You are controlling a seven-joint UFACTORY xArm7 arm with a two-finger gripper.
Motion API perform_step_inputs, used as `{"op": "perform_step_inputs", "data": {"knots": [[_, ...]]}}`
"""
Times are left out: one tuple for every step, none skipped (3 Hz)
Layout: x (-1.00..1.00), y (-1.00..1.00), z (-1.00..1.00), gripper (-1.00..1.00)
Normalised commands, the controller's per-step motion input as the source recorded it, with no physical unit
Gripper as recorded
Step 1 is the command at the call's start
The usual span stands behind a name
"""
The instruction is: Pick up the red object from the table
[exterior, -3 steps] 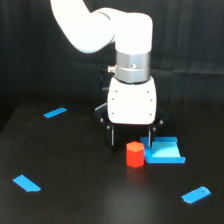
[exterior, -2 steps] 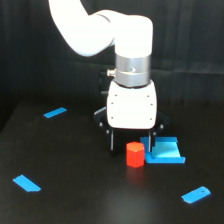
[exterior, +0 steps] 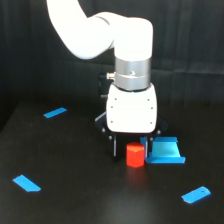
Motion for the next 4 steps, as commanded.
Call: {"op": "perform_step_inputs", "data": {"knots": [[0.12,-0.19,-0.16,-1.0],[0.21,-0.05,-0.15,-1.0],[0.02,-0.12,-0.02,-1.0],[-0.49,-0.13,1.0,-0.98]]}}
